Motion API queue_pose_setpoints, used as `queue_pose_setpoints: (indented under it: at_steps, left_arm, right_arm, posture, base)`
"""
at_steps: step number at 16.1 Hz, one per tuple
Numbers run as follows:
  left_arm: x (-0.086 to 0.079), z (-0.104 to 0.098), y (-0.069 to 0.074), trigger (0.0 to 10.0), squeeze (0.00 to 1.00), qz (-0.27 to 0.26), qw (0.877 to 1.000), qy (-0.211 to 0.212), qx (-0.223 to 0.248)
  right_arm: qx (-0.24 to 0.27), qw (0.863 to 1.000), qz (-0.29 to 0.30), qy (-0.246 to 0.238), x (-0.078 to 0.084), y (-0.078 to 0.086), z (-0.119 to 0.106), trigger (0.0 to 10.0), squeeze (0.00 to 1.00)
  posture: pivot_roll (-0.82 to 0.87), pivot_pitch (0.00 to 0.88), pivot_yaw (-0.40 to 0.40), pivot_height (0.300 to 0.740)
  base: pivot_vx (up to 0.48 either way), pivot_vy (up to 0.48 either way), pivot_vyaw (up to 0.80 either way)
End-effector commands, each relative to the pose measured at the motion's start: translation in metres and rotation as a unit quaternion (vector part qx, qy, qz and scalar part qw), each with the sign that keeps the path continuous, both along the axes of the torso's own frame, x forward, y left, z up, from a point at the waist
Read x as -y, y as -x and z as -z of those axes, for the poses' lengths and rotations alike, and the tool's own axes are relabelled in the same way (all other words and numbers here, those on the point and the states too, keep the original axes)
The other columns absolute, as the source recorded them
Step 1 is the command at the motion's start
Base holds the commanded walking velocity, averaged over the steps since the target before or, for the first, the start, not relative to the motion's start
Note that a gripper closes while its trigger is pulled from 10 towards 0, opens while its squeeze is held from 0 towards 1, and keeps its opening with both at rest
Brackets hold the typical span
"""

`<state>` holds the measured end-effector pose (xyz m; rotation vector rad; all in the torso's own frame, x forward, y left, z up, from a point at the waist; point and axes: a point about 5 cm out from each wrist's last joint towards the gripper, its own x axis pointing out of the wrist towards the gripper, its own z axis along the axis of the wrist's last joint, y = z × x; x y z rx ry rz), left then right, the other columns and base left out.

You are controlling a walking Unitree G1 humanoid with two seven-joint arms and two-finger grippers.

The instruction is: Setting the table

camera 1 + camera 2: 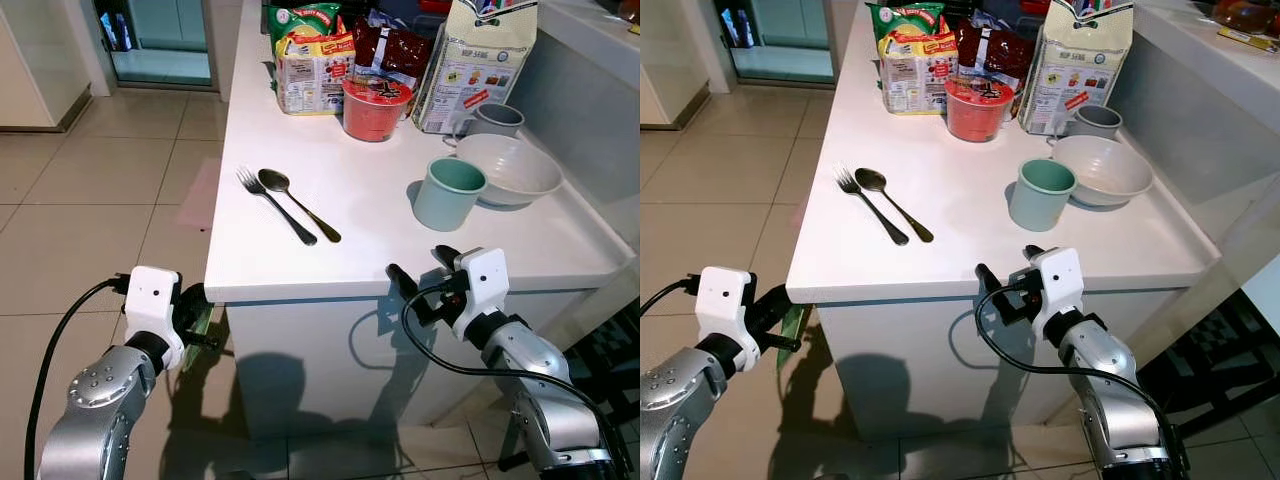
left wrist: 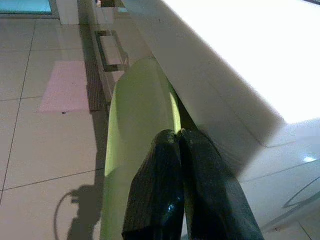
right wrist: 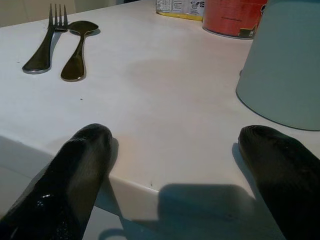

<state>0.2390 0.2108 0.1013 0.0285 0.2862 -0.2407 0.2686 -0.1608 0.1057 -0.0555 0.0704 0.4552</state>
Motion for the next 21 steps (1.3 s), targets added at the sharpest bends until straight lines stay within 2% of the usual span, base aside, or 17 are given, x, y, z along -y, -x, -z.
queue_pose_setpoints:
  at_steps: [1, 9, 10, 11, 12, 13, 14, 15, 16, 17, 18, 21]
  left_arm:
    - [0.0174, -0.0169, -0.0103, 0.0, 0.0, 0.04, 0.998, 0.003, 0.048]
    - [0.0204, -0.0204, -0.0152, 0.0, 0.0, 0.04, 0.998, 0.006, 0.058]
    - [0.021, -0.0193, -0.0156, 3.0, 0.0, 0.043, 0.998, 0.006, 0.053]
    - [0.0217, -0.0188, -0.0162, 4.7, 0.0, 0.044, 0.998, 0.003, 0.053]
    - [0.0219, -0.0187, -0.0165, 7.7, 0.0, 0.044, 0.998, 0.002, 0.053]
    - [0.022, -0.0188, -0.017, 10.0, 0.0, 0.045, 0.998, 0.0, 0.054]
    - [0.022, -0.0191, -0.0174, 10.0, 0.0, 0.046, 0.997, -0.001, 0.055]
    - [0.0217, -0.0197, -0.018, 4.5, 0.0, 0.046, 0.997, -0.003, 0.057]
    - [0.0214, -0.0199, -0.0182, 4.4, 0.0, 0.046, 0.997, -0.005, 0.058]
    - [0.0224, -0.0199, -0.0187, 8.8, 0.0, 0.049, 0.997, -0.008, 0.059]
    - [0.0232, -0.0197, -0.0188, 9.8, 0.0, 0.052, 0.997, -0.008, 0.058]
    - [0.0243, -0.0196, -0.0201, 10.0, 0.0, 0.057, 0.997, -0.016, 0.058]
  right_arm:
    - [-0.009, 1.0, -0.005, 0.01, -0.0008, -0.0023, 0.0023, 10.0, 0.0]
    - [-0.014, 1.0, -0.003, 0.008, -0.001, -0.0006, 0.005, 10.0, 0.0]
    - [-0.015, 1.0, -0.003, 0.009, -0.0009, 0.0, 0.0061, 10.0, 0.0]
    - [-0.016, 1.0, -0.002, 0.009, -0.0007, 0.0003, 0.0066, 10.0, 0.0]
    - [-0.017, 1.0, -0.002, 0.009, -0.0007, 0.0004, 0.0067, 10.0, 0.0]
    - [-0.017, 1.0, -0.001, 0.009, -0.0008, 0.0007, 0.0071, 10.0, 0.0]
    - [-0.018, 1.0, -0.001, 0.008, -0.0008, 0.0009, 0.0073, 10.0, 0.0]
    - [-0.018, 1.0, 0.0, 0.008, -0.0008, 0.0016, 0.008, 10.0, 0.0]
    - [-0.019, 1.0, 0.0, 0.008, -0.0007, 0.0022, 0.0085, 10.0, 0.0]
    - [-0.02, 1.0, 0.001, 0.008, -0.0003, 0.0024, 0.0091, 10.0, 0.0]
    - [-0.02, 1.0, 0.001, 0.008, -0.0002, 0.0024, 0.0092, 10.0, 0.0]
    - [-0.02, 1.0, 0.002, 0.007, -0.0007, 0.0022, 0.0091, 10.0, 0.0]
  posture:
    - [0.1, 0.0, -0.08, 0.74]
    - [0.1, 0.0, -0.077, 0.74]
    - [0.1, 0.0, -0.076, 0.74]
    - [0.1, 0.0, -0.076, 0.74]
    - [0.1, 0.0, -0.074, 0.74]
    - [0.09, 0.0, -0.072, 0.74]
    - [0.09, 0.0, -0.072, 0.74]
    - [0.09, 0.0, -0.069, 0.74]
    - [0.09, 0.0, -0.069, 0.74]
    - [0.09, 0.0, -0.069, 0.74]
    - [0.09, 0.0, -0.069, 0.74]
    - [0.09, 0.0, -0.064, 0.74]
  base:
    - [0.0, 0.0, 0.0]
    - [-0.315, 0.0, 0.0]
    - [0.0, 0.0, 0.0]
    - [0.0, 0.0, 0.0]
    - [0.0, 0.0, 0.0]
    - [0.0, 0.0, 0.0]
    - [0.0, 0.0, 0.0]
    - [0.0, 0.0, 0.0]
    - [0.0, 0.0, 0.0]
    - [0.0, 0.0, 0.0]
    - [0.0, 0.0, 0.0]
    - [0.0, -0.29, 0.0]
